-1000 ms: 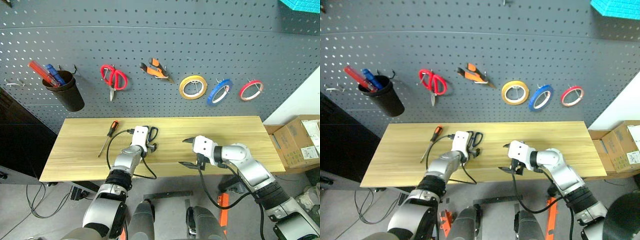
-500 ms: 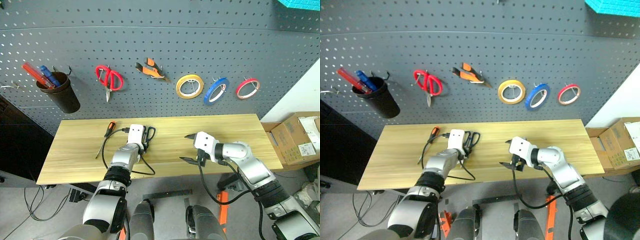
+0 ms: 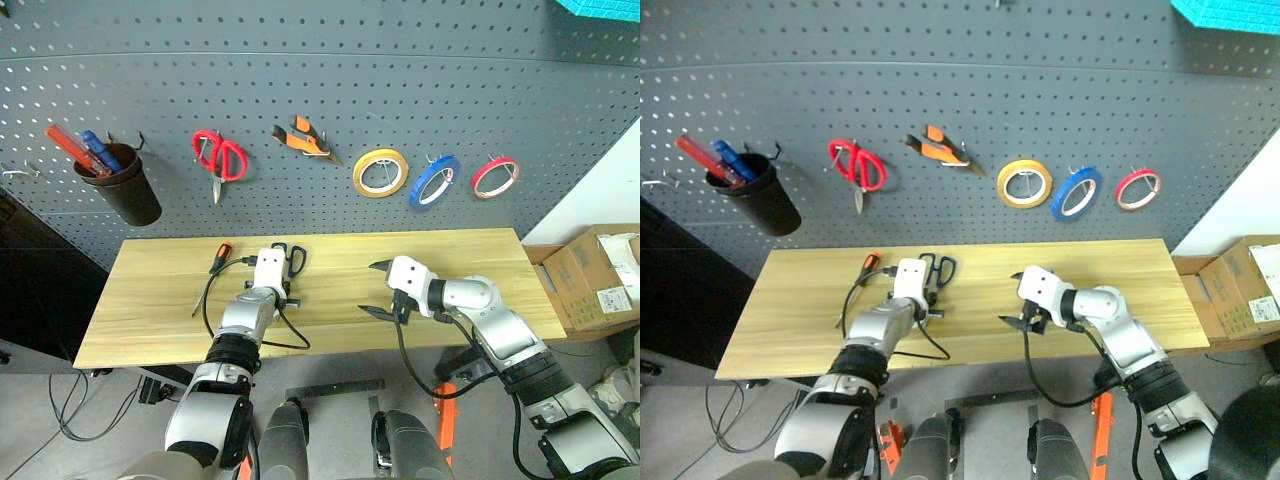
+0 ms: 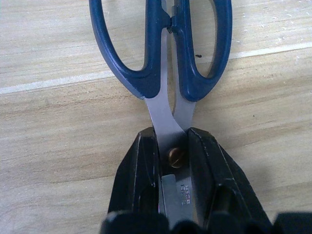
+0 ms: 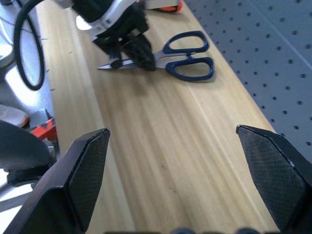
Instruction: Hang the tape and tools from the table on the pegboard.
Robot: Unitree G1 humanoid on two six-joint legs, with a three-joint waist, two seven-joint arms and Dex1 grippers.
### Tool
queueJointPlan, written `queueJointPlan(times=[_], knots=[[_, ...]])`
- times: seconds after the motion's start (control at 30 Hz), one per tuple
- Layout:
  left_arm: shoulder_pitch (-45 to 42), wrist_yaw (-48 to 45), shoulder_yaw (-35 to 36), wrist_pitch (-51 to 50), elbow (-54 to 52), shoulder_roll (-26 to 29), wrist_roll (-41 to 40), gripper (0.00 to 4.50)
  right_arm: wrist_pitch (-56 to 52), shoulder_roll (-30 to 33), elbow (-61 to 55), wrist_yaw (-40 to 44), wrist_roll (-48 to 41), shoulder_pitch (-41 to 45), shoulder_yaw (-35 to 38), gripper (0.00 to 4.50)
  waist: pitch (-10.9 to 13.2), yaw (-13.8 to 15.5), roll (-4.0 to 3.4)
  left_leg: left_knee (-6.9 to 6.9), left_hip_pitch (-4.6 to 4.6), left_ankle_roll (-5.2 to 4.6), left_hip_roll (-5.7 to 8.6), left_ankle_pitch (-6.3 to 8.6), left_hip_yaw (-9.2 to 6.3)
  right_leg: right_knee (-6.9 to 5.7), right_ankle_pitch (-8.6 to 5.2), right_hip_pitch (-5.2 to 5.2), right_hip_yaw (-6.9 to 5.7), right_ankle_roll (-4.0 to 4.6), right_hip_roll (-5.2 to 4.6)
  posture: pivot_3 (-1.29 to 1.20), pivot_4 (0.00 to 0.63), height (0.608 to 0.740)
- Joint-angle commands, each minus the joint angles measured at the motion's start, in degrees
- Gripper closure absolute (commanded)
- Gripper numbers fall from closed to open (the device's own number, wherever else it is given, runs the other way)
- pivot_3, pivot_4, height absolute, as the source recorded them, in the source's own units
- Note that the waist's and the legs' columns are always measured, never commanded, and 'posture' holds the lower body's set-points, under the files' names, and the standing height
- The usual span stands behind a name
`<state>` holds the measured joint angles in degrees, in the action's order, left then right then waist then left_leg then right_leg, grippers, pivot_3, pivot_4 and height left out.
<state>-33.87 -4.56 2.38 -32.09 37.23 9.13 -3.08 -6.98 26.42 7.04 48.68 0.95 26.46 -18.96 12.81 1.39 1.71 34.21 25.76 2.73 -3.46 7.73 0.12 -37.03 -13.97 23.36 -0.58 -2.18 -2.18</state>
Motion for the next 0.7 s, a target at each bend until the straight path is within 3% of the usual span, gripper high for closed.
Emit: queueJointPlan(times=[0.03, 0.27, 0.47, 0.7], knots=[[3.7, -1.5, -1.9, -0.4, -7.0, 1.1, 1.4, 3.92, -1.3, -0.6, -4.0, -0.3, -2.1, 0.5, 2.6, 0.00, 0.0, -0.1, 0.01, -0.01, 0.00, 0.02, 0.00, 0.01, 0.00, 0.00, 0.00, 0.00, -0.01, -0.01, 0.00, 0.09, 0.175, 0.740], [15.7, -6.7, -3.6, 5.2, -27.2, 4.9, 1.5, 3.92, -5.4, -5.4, -11.7, -1.9, -8.5, -1.6, 5.8, 0.00, -0.1, 0.1, 0.04, -0.18, 0.05, 0.12, -0.08, 0.04, -0.01, -0.01, 0.06, 0.14, -0.03, 0.08, 0.07, 0.14, 0.133, 0.740], [26.7, -8.8, -0.5, 12.5, -40.2, 11.0, 2.0, 3.92, -16.2, -12.9, -20.8, -5.5, -20.8, -3.7, 9.9, 0.00, -1.2, 0.6, 0.19, -0.20, 0.05, 0.26, -0.11, 0.10, 0.05, 0.04, 0.17, 0.17, -0.02, 0.29, 0.06, 0.20, 0.087, 0.740], [30.2, -9.5, 4.1, 19.0, -49.2, 12.0, -0.4, 3.92, -18.7, -14.7, -24.5, -6.7, -27.3, -4.3, 12.7, 0.00, -2.7, 3.2, 0.45, -0.19, 0.07, 0.60, -0.22, 0.31, 0.29, 0.16, 0.01, 0.19, -0.05, 0.63, -0.01, 0.23, 0.064, 0.740]])
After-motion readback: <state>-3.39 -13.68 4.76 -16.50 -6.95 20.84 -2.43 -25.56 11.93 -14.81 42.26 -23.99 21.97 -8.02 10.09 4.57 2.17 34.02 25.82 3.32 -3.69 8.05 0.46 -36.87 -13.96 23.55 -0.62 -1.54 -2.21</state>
